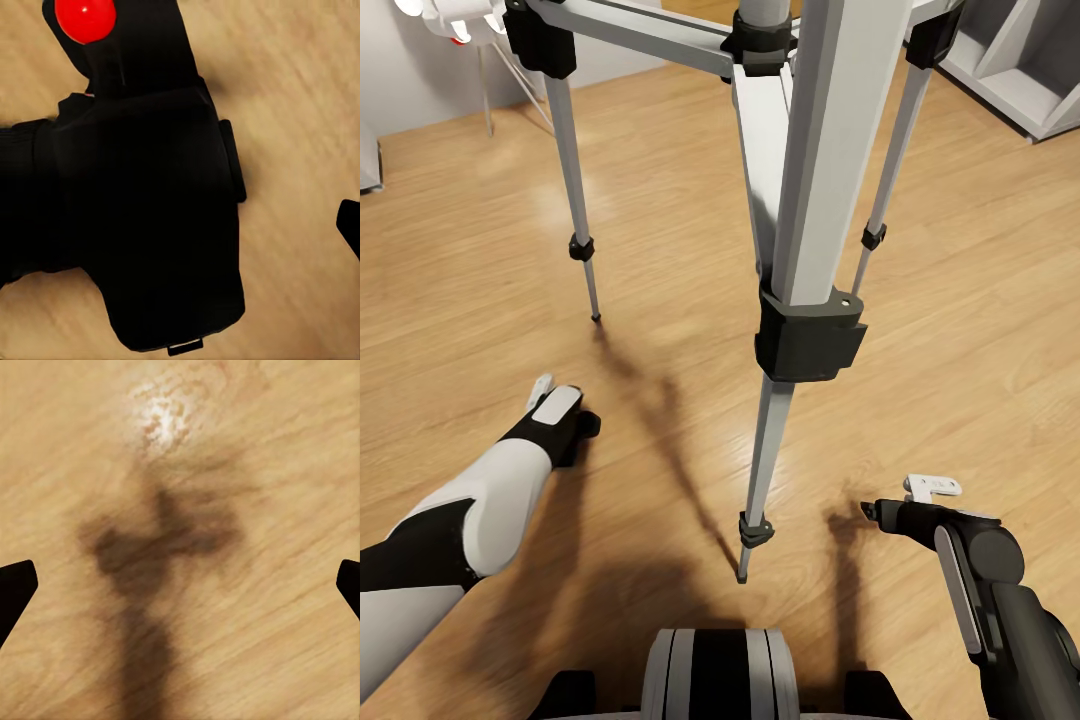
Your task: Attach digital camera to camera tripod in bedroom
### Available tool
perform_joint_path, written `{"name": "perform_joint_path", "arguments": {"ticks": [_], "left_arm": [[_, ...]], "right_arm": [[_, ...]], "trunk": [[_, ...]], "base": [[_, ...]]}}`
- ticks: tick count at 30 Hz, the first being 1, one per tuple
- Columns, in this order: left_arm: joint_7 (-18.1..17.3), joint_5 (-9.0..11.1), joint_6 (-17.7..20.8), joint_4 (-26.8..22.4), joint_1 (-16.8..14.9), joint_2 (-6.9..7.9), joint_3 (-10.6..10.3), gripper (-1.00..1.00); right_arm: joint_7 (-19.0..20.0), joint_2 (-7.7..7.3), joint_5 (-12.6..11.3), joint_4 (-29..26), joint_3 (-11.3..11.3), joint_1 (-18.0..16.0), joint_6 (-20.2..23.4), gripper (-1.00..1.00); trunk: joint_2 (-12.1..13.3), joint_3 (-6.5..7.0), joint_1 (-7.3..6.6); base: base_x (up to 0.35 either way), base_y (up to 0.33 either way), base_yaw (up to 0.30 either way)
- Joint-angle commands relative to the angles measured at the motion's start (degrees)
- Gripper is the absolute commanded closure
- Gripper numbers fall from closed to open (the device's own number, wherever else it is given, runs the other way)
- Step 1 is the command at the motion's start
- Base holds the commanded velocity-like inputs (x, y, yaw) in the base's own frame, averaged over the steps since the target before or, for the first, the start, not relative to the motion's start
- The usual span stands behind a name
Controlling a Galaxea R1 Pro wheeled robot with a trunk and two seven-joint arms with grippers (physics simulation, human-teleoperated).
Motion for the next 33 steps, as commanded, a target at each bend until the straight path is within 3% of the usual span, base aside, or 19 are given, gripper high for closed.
{"name": "perform_joint_path", "arguments": {"ticks": [1,27,28,33], "left_arm": [[-0.03,0.63,-0.35,0.11,-0.01,0.11,-0.06,-1.00],[-0.36,0.79,-0.29,0.76,0.69,0.71,0.06,-1.00],[-0.36,0.79,-0.28,0.77,0.71,0.71,0.06,1.00],[-0.34,0.75,-0.30,0.77,0.76,0.72,0.10,1.00]], "right_arm": [[0.41,0.00,0.18,-0.05,-0.06,-0.03,0.25,-1.00],[0.41,0.00,0.18,-0.05,-0.06,-0.01,0.25,-1.00],[0.41,0.00,0.18,-0.07,-0.06,-0.01,0.25,-1.00],[0.41,0.00,0.18,-0.05,-0.05,0.02,0.25,-1.00]], "trunk": [[-0.01,-0.03,-0.01],[-0.01,-0.03,-0.01],[-0.01,-0.03,-0.01],[-0.01,-0.03,-0.01]], "base": [[0.000,0.000,0.000],[0.000,0.000,0.000],[0.000,0.000,0.000],[0.000,0.000,0.000]]}}
